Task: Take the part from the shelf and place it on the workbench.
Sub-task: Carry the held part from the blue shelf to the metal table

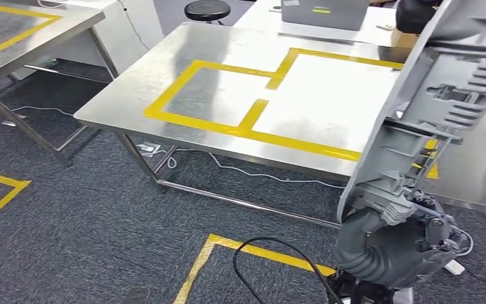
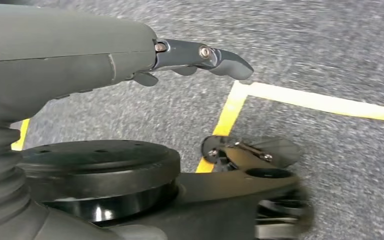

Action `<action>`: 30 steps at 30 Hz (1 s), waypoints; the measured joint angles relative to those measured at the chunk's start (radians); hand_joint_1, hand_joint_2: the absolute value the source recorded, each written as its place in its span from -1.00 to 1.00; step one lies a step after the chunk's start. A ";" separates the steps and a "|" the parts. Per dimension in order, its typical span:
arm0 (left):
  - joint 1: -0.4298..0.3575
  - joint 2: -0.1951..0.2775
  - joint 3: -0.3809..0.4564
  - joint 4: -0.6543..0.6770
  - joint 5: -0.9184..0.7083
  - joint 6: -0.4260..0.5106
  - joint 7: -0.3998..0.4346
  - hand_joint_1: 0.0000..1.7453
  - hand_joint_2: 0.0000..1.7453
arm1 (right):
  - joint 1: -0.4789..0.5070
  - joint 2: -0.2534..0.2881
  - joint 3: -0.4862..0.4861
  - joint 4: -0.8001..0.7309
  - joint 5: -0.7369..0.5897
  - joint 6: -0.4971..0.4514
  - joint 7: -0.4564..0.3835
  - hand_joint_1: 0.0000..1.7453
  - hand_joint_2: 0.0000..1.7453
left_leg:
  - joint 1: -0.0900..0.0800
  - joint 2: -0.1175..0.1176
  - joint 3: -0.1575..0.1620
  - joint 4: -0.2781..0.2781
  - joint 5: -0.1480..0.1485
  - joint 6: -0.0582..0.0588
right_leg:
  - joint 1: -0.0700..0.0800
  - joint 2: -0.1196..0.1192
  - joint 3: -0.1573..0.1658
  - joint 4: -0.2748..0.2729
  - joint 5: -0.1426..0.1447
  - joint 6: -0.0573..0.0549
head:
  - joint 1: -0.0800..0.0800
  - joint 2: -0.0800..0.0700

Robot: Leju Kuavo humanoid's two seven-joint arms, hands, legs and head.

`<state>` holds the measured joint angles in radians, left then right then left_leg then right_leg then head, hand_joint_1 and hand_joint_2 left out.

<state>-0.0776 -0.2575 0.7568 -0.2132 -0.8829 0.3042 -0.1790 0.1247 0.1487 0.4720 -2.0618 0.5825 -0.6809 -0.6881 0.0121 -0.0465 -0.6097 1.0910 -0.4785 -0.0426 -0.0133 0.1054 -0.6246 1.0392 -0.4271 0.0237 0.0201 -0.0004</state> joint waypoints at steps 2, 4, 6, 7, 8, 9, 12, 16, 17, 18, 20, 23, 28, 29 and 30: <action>-0.001 -0.002 0.000 0.000 -0.011 -0.003 0.002 -1.00 1.00 | 0.002 0.007 -0.009 -0.012 0.020 0.000 0.002 1.00 1.00 | 0.004 -0.033 0.029 -0.068 0.015 0.007 | -0.001 0.022 -0.009 0.001 0.004 0.013 | -0.001 0.000; -0.003 -0.004 0.000 0.000 -0.023 -0.007 0.006 -1.00 1.00 | 0.008 0.017 -0.026 -0.030 0.052 0.000 0.006 1.00 1.00 | 0.001 -0.020 0.031 -0.077 0.015 0.022 | -0.005 0.040 -0.017 -0.004 0.010 0.028 | -0.001 0.000; -0.004 -0.005 0.000 0.000 -0.031 -0.012 0.007 -1.00 1.00 | 0.016 0.024 -0.045 -0.048 0.068 0.000 0.009 1.00 1.00 | 0.001 0.003 0.032 -0.081 0.019 0.037 | -0.003 0.007 -0.032 0.016 -0.004 0.036 | 0.002 0.000; -0.003 -0.006 0.000 0.000 -0.033 -0.013 0.008 -1.00 1.00 | 0.019 0.027 -0.052 -0.054 0.069 0.000 0.009 1.00 1.00 | 0.000 0.016 0.033 -0.083 0.020 0.043 | -0.001 -0.025 -0.051 0.056 -0.029 0.038 | 0.005 0.000; -0.002 -0.007 0.000 0.000 -0.035 -0.014 0.008 -1.00 1.00 | 0.020 0.028 -0.058 -0.059 0.068 0.000 0.008 1.00 1.00 | -0.003 0.030 0.033 -0.083 0.020 0.047 | 0.002 -0.060 -0.078 0.115 -0.062 0.038 | 0.009 0.000; 0.000 -0.007 0.000 0.000 -0.036 -0.015 0.008 -1.00 1.00 | 0.021 0.029 -0.062 -0.063 0.066 0.000 0.008 1.00 1.00 | -0.006 0.045 0.033 -0.083 0.019 0.050 | 0.003 -0.081 -0.109 0.184 -0.096 0.039 | 0.011 0.000; 0.004 -0.007 0.000 0.000 -0.037 -0.015 0.010 -1.00 1.00 | 0.028 0.031 -0.071 -0.071 0.064 0.000 0.006 1.00 1.00 | -0.010 0.089 0.034 -0.083 0.016 0.052 | 0.003 -0.098 -0.136 0.264 -0.117 0.039 | 0.011 0.000; 0.002 -0.009 0.000 0.000 -0.039 -0.016 0.010 -1.00 1.00 | 0.031 0.034 -0.077 -0.076 0.063 0.000 0.005 1.00 1.00 | -0.016 0.130 0.044 -0.080 0.008 0.039 | 0.009 -0.162 0.007 0.034 -0.028 0.030 | 0.011 0.000; 0.003 -0.009 0.000 0.000 -0.039 -0.016 0.010 -1.00 1.00 | 0.032 0.036 -0.077 -0.077 0.063 0.000 0.004 1.00 1.00 | -0.019 0.138 0.046 -0.079 0.006 0.034 | 0.012 -0.172 0.021 0.008 -0.024 0.026 | 0.010 0.000; 0.003 -0.009 0.000 0.000 -0.039 -0.015 0.010 -1.00 1.00 | 0.032 0.038 -0.078 -0.077 0.064 0.000 0.004 1.00 1.00 | -0.021 0.148 0.047 -0.079 0.006 0.030 | 0.014 -0.166 0.021 0.003 -0.024 0.021 | 0.010 0.000; 0.001 -0.009 0.000 0.000 -0.039 -0.015 0.010 -1.00 1.00 | 0.035 0.040 -0.078 -0.077 0.070 0.000 0.004 1.00 1.00 | -0.018 0.154 0.049 -0.079 0.003 0.020 | 0.012 -0.142 0.016 0.000 -0.019 0.010 | 0.010 0.000; 0.000 -0.009 0.000 0.000 -0.042 -0.016 0.011 -1.00 1.00 | 0.037 0.048 -0.081 -0.077 0.101 0.000 0.008 1.00 1.00 | -0.013 0.085 0.006 0.015 -0.059 0.003 | 0.004 -0.116 0.015 -0.005 -0.011 -0.005 | 0.004 0.000; 0.005 -0.006 0.003 0.000 -0.043 -0.016 0.011 -1.00 1.00 | 0.048 0.056 -0.103 -0.072 0.152 0.000 0.017 1.00 1.00 | -0.011 0.055 -0.077 0.154 -0.075 0.001 | 0.001 -0.080 0.015 -0.005 -0.011 -0.008 | 0.000 0.000; 0.004 -0.006 0.003 0.000 -0.043 -0.016 0.011 -1.00 1.00 | 0.049 0.057 -0.107 -0.069 0.152 0.000 0.013 1.00 1.00 | -0.010 0.054 -0.051 0.097 -0.038 0.001 | 0.000 -0.075 0.016 -0.005 -0.011 -0.006 | 0.000 0.000; 0.003 -0.006 0.003 0.000 -0.043 -0.016 0.011 -1.00 1.00 | 0.050 0.059 -0.111 -0.064 0.151 0.000 0.008 1.00 1.00 | -0.008 0.051 -0.022 0.032 -0.006 0.001 | 0.002 -0.070 0.015 -0.003 -0.011 -0.001 | -0.002 0.000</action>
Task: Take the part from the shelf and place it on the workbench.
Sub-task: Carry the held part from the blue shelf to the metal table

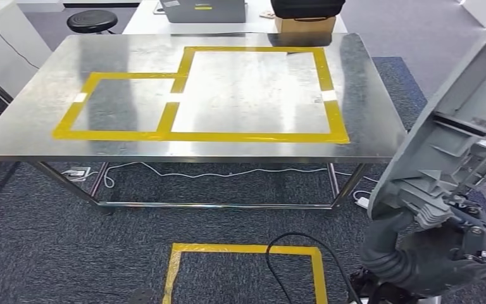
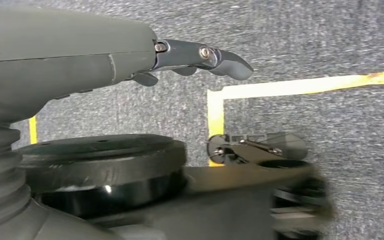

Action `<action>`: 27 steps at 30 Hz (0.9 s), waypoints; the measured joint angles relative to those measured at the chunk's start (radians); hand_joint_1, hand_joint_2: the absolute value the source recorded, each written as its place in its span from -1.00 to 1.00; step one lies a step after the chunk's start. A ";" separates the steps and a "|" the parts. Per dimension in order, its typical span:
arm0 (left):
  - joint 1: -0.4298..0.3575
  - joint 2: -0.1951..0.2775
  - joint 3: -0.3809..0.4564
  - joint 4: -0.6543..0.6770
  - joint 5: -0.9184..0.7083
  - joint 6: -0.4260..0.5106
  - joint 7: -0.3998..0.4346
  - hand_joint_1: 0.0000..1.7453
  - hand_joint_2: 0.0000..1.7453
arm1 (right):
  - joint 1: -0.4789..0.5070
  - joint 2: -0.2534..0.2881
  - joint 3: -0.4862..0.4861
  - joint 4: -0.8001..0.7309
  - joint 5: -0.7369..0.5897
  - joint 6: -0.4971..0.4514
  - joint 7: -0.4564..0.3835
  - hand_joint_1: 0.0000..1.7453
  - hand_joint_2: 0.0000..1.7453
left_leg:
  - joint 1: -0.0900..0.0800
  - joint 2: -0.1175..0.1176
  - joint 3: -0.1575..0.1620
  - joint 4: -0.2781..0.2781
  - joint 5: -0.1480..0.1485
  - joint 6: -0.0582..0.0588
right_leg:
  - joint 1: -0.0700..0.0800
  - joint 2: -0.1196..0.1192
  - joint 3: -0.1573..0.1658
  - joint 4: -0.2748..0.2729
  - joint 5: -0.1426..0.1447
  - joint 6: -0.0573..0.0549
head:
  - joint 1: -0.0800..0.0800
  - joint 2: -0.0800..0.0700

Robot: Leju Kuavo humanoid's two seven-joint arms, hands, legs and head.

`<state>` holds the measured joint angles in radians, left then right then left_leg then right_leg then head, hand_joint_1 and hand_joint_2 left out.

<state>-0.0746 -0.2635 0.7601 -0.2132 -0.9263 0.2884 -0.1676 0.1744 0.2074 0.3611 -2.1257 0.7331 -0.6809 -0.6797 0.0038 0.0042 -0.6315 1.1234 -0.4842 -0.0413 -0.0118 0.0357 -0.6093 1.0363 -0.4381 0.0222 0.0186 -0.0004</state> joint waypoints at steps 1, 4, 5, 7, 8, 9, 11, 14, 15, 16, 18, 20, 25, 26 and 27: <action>-0.002 0.000 0.000 0.000 0.000 0.000 0.000 -1.00 1.00 | 0.000 0.002 -0.003 0.006 -0.004 0.000 -0.004 1.00 1.00 | 0.002 -0.005 0.025 -0.053 0.019 0.003 | 0.002 0.004 -0.002 0.002 0.000 0.005 | -0.001 0.000; -0.005 -0.002 0.005 0.000 0.005 -0.001 -0.006 -1.00 1.00 | 0.001 0.003 -0.008 0.025 -0.027 0.000 -0.011 1.00 1.00 | 0.001 -0.015 0.045 -0.106 0.025 0.019 | 0.004 0.010 -0.008 0.001 0.003 0.022 | -0.002 0.000; -0.004 -0.003 0.008 0.000 0.010 -0.004 -0.013 -1.00 1.00 | 0.002 0.003 -0.009 0.030 -0.033 0.000 -0.011 1.00 1.00 | 0.001 -0.014 0.044 -0.107 0.027 0.026 | 0.002 0.009 -0.009 0.000 0.003 0.027 | -0.001 0.000; -0.005 -0.004 0.019 0.000 0.027 -0.014 -0.032 -1.00 1.00 | 0.004 0.004 -0.011 0.039 -0.041 0.000 -0.012 1.00 1.00 | 0.003 -0.012 0.045 -0.110 0.031 0.039 | 0.002 -0.004 -0.026 0.037 -0.025 0.036 | 0.003 0.000; -0.005 -0.005 0.027 0.000 0.039 -0.023 -0.042 -1.00 1.00 | 0.004 0.004 -0.012 0.043 -0.048 0.000 -0.012 1.00 1.00 | 0.004 -0.010 0.045 -0.111 0.032 0.044 | 0.002 -0.013 -0.048 0.088 -0.054 0.038 | 0.005 0.000; -0.006 -0.005 0.035 0.000 0.049 -0.034 -0.052 -1.00 1.00 | 0.005 0.003 -0.012 0.048 -0.059 0.000 -0.012 1.00 1.00 | 0.003 -0.009 0.045 -0.111 0.032 0.047 | 0.003 -0.020 -0.077 0.154 -0.088 0.040 | 0.008 0.000; -0.004 -0.005 0.050 0.000 0.063 -0.057 -0.065 -1.00 1.00 | 0.006 0.003 -0.012 0.060 -0.085 0.000 -0.009 1.00 1.00 | 0.000 -0.006 0.045 -0.111 0.032 0.049 | 0.003 -0.025 -0.127 0.267 -0.132 0.040 | 0.009 0.000; -0.005 -0.005 0.067 0.000 0.068 -0.073 -0.074 -1.00 1.00 | 0.007 0.003 -0.013 0.077 -0.105 0.000 -0.003 1.00 1.00 | -0.001 -0.004 0.047 -0.110 0.032 0.048 | 0.003 -0.028 -0.083 0.191 -0.075 0.035 | 0.010 0.000; -0.005 -0.005 0.071 0.000 0.069 -0.074 -0.075 -1.00 1.00 | 0.008 0.003 -0.013 0.081 -0.106 0.000 -0.002 1.00 1.00 | -0.003 -0.004 0.048 -0.110 0.031 0.046 | 0.003 -0.032 -0.045 0.120 -0.049 0.033 | 0.010 0.000; -0.005 -0.005 0.074 0.000 0.069 -0.075 -0.075 -1.00 1.00 | 0.008 0.003 -0.013 0.084 -0.106 0.000 -0.002 1.00 1.00 | -0.005 -0.005 0.048 -0.108 0.030 0.043 | 0.004 -0.035 -0.013 0.060 -0.030 0.030 | 0.009 0.000; -0.005 -0.005 0.076 0.000 0.069 -0.075 -0.075 -1.00 1.00 | 0.008 0.003 -0.013 0.090 -0.106 0.000 -0.003 1.00 1.00 | -0.008 -0.005 0.048 -0.108 0.031 0.034 | 0.007 -0.037 0.014 0.008 -0.021 0.024 | 0.008 0.000; -0.005 -0.005 0.078 0.000 0.072 -0.078 -0.080 -1.00 1.00 | 0.008 0.004 -0.013 0.094 -0.105 0.000 -0.003 1.00 1.00 | -0.007 -0.004 0.047 -0.112 0.033 0.023 | 0.008 -0.032 0.012 0.005 -0.016 0.014 | 0.008 0.000; -0.006 -0.003 0.097 0.000 0.091 -0.127 -0.130 -1.00 1.00 | 0.008 0.006 -0.017 0.105 -0.117 0.000 -0.001 1.00 1.00 | -0.003 -0.005 -0.040 0.072 -0.071 -0.001 | 0.002 -0.029 0.010 -0.002 -0.008 -0.007 | 0.000 0.000; -0.005 -0.002 0.100 0.000 0.093 -0.135 -0.134 -1.00 1.00 | 0.008 0.006 -0.019 0.109 -0.118 0.000 0.001 1.00 1.00 | -0.003 -0.005 -0.067 0.126 -0.089 -0.003 | 0.002 -0.028 0.009 -0.002 -0.008 -0.008 | 0.000 0.000; -0.005 -0.001 0.102 0.000 0.095 -0.144 -0.135 -1.00 1.00 | 0.008 0.006 -0.020 0.113 -0.118 0.000 0.001 1.00 1.00 | -0.003 -0.005 -0.082 0.154 -0.090 -0.003 | 0.002 -0.027 0.008 -0.002 -0.008 -0.008 | 0.000 0.000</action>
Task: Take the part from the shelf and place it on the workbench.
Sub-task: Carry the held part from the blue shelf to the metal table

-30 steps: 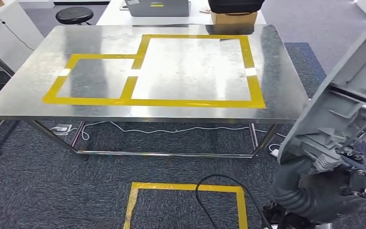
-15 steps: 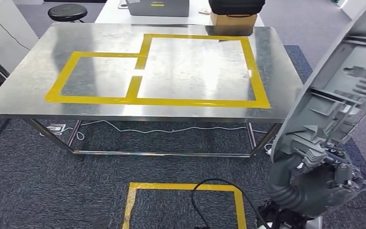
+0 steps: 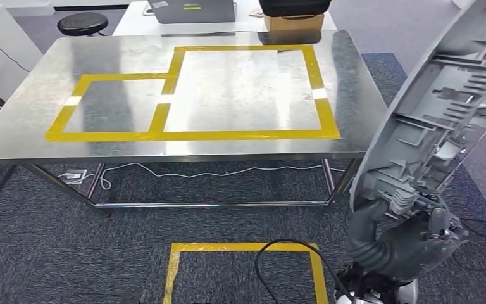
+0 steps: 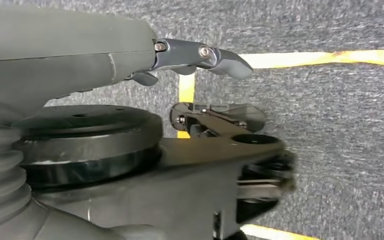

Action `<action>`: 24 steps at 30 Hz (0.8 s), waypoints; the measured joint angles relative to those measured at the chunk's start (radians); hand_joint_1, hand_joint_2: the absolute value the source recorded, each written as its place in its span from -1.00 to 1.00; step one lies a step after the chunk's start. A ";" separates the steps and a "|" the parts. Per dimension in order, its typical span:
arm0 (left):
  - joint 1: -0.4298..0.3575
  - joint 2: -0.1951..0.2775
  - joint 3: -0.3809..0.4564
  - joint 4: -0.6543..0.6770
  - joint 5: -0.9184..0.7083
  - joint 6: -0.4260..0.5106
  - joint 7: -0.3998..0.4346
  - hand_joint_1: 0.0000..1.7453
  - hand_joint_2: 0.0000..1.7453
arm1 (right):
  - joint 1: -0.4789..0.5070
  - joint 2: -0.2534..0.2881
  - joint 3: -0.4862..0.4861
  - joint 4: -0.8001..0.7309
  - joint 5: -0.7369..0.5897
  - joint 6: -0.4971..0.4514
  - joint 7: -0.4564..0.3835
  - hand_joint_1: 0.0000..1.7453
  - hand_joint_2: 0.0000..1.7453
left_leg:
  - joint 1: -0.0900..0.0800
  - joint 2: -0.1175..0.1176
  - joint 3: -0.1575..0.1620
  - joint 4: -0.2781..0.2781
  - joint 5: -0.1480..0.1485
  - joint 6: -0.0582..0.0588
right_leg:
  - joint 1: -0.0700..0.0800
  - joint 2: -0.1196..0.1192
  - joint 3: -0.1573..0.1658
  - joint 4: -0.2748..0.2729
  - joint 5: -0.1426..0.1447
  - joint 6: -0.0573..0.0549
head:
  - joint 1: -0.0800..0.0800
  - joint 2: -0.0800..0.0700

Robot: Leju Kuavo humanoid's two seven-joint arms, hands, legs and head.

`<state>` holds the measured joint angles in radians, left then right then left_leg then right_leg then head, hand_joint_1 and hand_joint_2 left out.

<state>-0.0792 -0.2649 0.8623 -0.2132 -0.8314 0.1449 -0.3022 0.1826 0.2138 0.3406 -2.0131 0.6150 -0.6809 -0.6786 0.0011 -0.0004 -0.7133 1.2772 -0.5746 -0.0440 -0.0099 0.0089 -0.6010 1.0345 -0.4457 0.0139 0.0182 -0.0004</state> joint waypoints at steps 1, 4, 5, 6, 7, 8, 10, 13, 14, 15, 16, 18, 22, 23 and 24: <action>0.000 0.001 0.002 0.000 0.001 -0.008 0.000 -1.00 1.00 | 0.000 0.000 -0.002 0.004 0.000 0.000 -0.002 1.00 1.00 | 0.000 0.000 0.003 -0.009 0.018 0.001 | 0.000 0.002 0.000 0.000 0.000 0.000 | 0.000 0.000; -0.001 0.003 0.012 0.000 0.014 -0.052 -0.001 -1.00 1.00 | 0.000 0.002 -0.006 0.011 0.003 0.000 -0.007 1.00 1.00 | 0.000 -0.001 0.090 -0.184 0.108 0.008 | 0.002 0.006 -0.001 0.002 0.000 0.006 | 0.000 0.000; -0.002 0.004 0.018 0.000 0.023 -0.078 -0.002 -1.00 1.00 | 0.000 0.003 -0.007 0.012 0.008 0.000 -0.008 1.00 1.00 | -0.001 -0.001 0.113 -0.233 0.116 0.013 | 0.004 0.007 -0.003 0.001 -0.005 0.011 | 0.000 0.000; -0.002 0.005 0.024 0.000 0.034 -0.108 -0.004 -1.00 1.00 | -0.001 0.003 -0.008 0.012 0.015 0.000 -0.009 1.00 1.00 | -0.001 -0.001 0.125 -0.264 0.113 0.019 | 0.006 0.009 -0.004 -0.003 -0.009 0.017 | 0.000 0.000; -0.002 0.006 0.030 0.000 0.042 -0.137 -0.006 -1.00 1.00 | -0.001 0.003 -0.008 0.013 0.026 0.000 -0.011 1.00 1.00 | -0.002 -0.002 0.129 -0.279 0.105 0.025 | 0.008 0.010 -0.002 -0.002 -0.007 0.025 | 0.000 0.000; -0.001 0.006 0.036 0.000 0.048 -0.161 -0.007 -1.00 1.00 | -0.002 0.003 -0.008 0.013 0.037 0.000 -0.012 1.00 1.00 | -0.002 -0.002 0.132 -0.282 0.101 0.033 | 0.006 0.010 0.001 -0.004 -0.007 0.031 | 0.001 0.000; 0.002 0.007 0.045 0.000 0.052 -0.185 -0.007 -1.00 1.00 | -0.003 0.002 -0.008 0.015 0.057 0.000 -0.013 1.00 1.00 | -0.001 -0.002 0.150 -0.287 0.107 0.047 | 0.005 0.004 0.000 0.019 -0.010 0.042 | 0.002 0.000; 0.002 0.007 0.052 0.000 0.046 -0.159 0.005 -1.00 1.00 | -0.004 0.002 -0.008 0.018 0.072 0.000 -0.014 1.00 1.00 | -0.001 0.000 0.167 -0.286 0.112 0.059 | 0.005 -0.001 -0.076 0.169 -0.089 0.048 | 0.005 0.000; 0.002 0.007 0.053 0.000 0.042 -0.145 0.010 -1.00 1.00 | -0.004 0.002 -0.008 0.019 0.074 0.000 -0.014 1.00 1.00 | -0.001 0.000 0.169 -0.286 0.109 0.060 | 0.004 -0.001 -0.112 0.226 -0.112 0.050 | 0.006 0.000; 0.003 0.007 0.054 0.000 0.039 -0.134 0.015 -1.00 1.00 | -0.004 0.002 -0.008 0.020 0.076 0.000 -0.014 1.00 1.00 | -0.001 0.000 0.171 -0.286 0.105 0.060 | 0.003 -0.001 -0.137 0.257 -0.118 0.052 | 0.006 0.000; 0.004 0.007 0.054 0.000 0.037 -0.127 0.018 -1.00 1.00 | -0.004 0.002 -0.008 0.021 0.077 0.000 -0.014 1.00 1.00 | -0.001 -0.001 0.176 -0.285 0.100 0.059 | 0.002 -0.001 -0.145 0.251 -0.104 0.053 | 0.006 0.000; 0.005 0.006 0.056 0.000 0.035 -0.119 0.023 -1.00 1.00 | -0.004 0.002 -0.008 0.022 0.080 0.000 -0.014 1.00 1.00 | 0.000 -0.003 0.191 -0.285 0.087 0.053 | -0.001 -0.003 -0.110 0.142 -0.021 0.054 | 0.006 0.000; 0.002 0.006 0.065 0.000 0.032 -0.105 0.029 -1.00 1.00 | -0.007 0.002 -0.008 0.024 0.089 0.000 -0.015 1.00 1.00 | -0.003 -0.002 0.206 -0.282 0.065 0.032 | 0.005 -0.006 -0.055 0.009 0.031 0.030 | 0.004 0.000; 0.002 0.006 0.067 0.000 0.030 -0.102 0.029 -1.00 1.00 | -0.007 0.003 -0.008 0.024 0.091 0.000 -0.015 1.00 1.00 | -0.003 -0.001 0.206 -0.282 0.064 0.027 | 0.005 -0.004 -0.053 0.009 0.034 0.022 | 0.004 0.000; 0.001 0.006 0.068 0.000 0.029 -0.100 0.030 -1.00 1.00 | -0.007 0.003 -0.008 0.024 0.092 0.000 -0.014 1.00 1.00 | -0.003 -0.001 0.206 -0.277 0.063 0.023 | 0.004 -0.003 -0.050 0.008 0.039 0.017 | 0.004 0.000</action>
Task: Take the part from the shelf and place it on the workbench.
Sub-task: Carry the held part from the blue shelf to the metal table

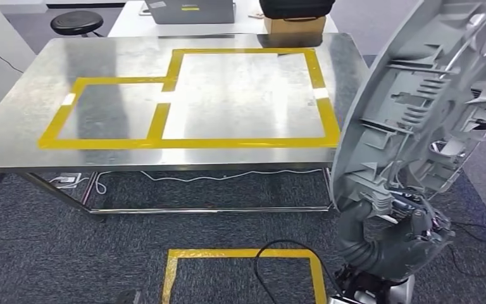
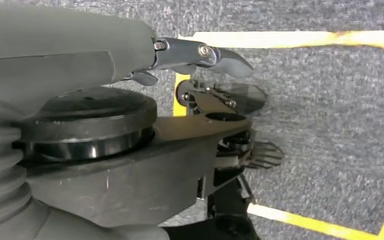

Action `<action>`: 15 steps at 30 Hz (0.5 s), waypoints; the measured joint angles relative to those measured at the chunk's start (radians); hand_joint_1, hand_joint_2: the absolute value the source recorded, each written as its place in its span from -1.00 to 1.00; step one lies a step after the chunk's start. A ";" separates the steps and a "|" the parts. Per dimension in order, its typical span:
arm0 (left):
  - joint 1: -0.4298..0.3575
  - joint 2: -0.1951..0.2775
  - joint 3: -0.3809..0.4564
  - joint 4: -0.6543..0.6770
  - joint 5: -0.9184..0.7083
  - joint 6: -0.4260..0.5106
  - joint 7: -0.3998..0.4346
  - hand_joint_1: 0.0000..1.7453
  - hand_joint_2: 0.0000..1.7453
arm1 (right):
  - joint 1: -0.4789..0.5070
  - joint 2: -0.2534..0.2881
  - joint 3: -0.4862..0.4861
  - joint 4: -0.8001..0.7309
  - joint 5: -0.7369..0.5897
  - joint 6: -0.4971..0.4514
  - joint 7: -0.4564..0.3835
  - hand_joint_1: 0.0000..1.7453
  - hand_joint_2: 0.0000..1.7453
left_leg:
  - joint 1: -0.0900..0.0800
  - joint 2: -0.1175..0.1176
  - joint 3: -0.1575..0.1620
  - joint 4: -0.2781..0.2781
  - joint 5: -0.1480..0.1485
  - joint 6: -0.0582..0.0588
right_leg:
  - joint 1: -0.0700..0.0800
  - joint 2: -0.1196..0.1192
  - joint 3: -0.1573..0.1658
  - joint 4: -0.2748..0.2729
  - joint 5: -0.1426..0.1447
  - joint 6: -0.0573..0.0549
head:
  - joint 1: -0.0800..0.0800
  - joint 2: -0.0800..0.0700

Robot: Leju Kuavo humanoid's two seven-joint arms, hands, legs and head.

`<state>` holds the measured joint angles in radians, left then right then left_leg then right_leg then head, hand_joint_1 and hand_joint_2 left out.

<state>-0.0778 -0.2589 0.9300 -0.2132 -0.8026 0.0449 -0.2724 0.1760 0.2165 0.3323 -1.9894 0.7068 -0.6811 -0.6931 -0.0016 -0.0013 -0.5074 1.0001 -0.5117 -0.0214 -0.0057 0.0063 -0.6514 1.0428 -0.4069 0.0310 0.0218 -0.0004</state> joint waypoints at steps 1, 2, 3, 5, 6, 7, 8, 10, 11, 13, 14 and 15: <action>-0.001 -0.001 0.001 0.000 -0.001 0.002 0.000 -1.00 1.00 | 0.000 0.000 0.000 0.000 0.001 0.000 0.000 1.00 1.00 | 0.000 0.000 -0.007 0.017 -0.004 -0.005 | -0.001 0.001 0.004 -0.002 -0.002 -0.005 | -0.001 0.000; -0.003 -0.001 0.001 0.000 -0.002 0.005 0.000 -1.00 1.00 | 0.000 0.000 0.000 0.000 0.002 0.000 0.000 1.00 1.00 | 0.001 0.000 -0.025 0.050 -0.017 -0.009 | -0.003 0.001 0.008 -0.004 -0.003 -0.008 | -0.002 0.000; -0.004 -0.001 0.002 0.000 -0.002 0.006 0.000 -1.00 1.00 | 0.000 0.000 0.000 0.000 0.002 0.000 0.000 1.00 1.00 | 0.001 0.000 -0.054 0.101 -0.038 -0.014 | -0.004 0.001 0.011 -0.006 -0.005 -0.012 | -0.004 0.000; -0.004 -0.001 0.002 0.000 -0.002 0.008 0.001 -1.00 1.00 | -0.001 0.000 0.000 0.000 0.003 0.000 0.000 1.00 1.00 | 0.002 0.000 -0.132 0.225 -0.090 -0.020 | -0.003 0.001 0.012 -0.006 -0.008 -0.017 | -0.006 0.000; -0.003 -0.001 0.002 0.000 -0.002 0.009 0.002 -1.00 1.00 | -0.001 0.000 0.000 0.000 0.003 0.000 0.000 1.00 1.00 | 0.002 0.000 -0.162 0.265 -0.101 -0.021 | -0.003 0.002 0.013 -0.006 -0.009 -0.019 | -0.006 0.000; -0.002 -0.001 0.003 0.000 -0.002 0.009 0.003 -1.00 1.00 | -0.001 0.000 0.000 0.000 0.004 0.000 0.000 1.00 1.00 | 0.002 0.000 -0.178 0.275 -0.092 -0.021 | -0.003 0.004 0.014 -0.006 -0.010 -0.019 | -0.006 0.000; -0.001 -0.001 0.003 0.000 -0.002 0.009 0.003 -1.00 1.00 | -0.001 0.000 0.000 0.000 0.004 0.000 0.000 1.00 1.00 | 0.002 0.000 -0.176 0.251 -0.065 -0.020 | -0.003 0.006 0.015 -0.006 -0.011 -0.020 | -0.006 0.000; -0.003 0.000 0.003 0.000 -0.002 0.000 0.002 -1.00 1.00 | -0.001 0.000 0.000 0.000 0.006 0.000 0.000 1.00 1.00 | 0.002 0.000 -0.134 0.135 0.017 -0.015 | -0.003 0.008 0.018 -0.006 -0.013 -0.017 | -0.006 0.000; -0.004 0.000 0.003 0.000 -0.001 -0.010 0.000 -1.00 1.00 | -0.001 0.000 0.000 0.000 0.007 0.000 0.000 1.00 1.00 | 0.001 0.000 -0.112 0.075 0.036 -0.010 | -0.001 0.009 0.018 -0.005 -0.014 -0.013 | -0.006 0.000; -0.005 0.000 0.004 0.000 0.003 -0.033 -0.005 -1.00 1.00 | -0.001 0.000 0.000 0.000 0.012 0.000 0.000 1.00 1.00 | -0.001 -0.001 -0.088 0.007 0.041 0.001 | 0.002 0.011 0.020 -0.006 -0.015 -0.001 | -0.007 0.000; -0.005 0.000 0.004 0.000 0.005 -0.041 -0.007 -1.00 1.00 | -0.002 0.000 0.000 0.000 0.013 0.000 0.000 1.00 1.00 | -0.001 -0.002 -0.084 -0.005 0.032 0.006 | 0.003 0.011 0.022 -0.006 -0.013 0.006 | -0.007 0.000; -0.004 0.000 0.004 0.000 0.005 -0.047 -0.008 -1.00 1.00 | -0.002 0.000 0.001 0.000 0.014 0.000 0.000 1.00 1.00 | 0.000 -0.003 -0.078 -0.009 0.037 0.014 | 0.002 0.009 0.025 -0.004 -0.013 0.013 | -0.006 0.000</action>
<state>-0.0816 -0.2586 0.9344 -0.2132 -0.7974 -0.0017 -0.2803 0.1742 0.2164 0.3330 -1.9894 0.7208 -0.6811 -0.6932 -0.0018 -0.0041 -0.5858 0.9911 -0.4750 -0.0079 -0.0038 0.0153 -0.6269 1.0386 -0.4203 0.0438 0.0160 -0.0004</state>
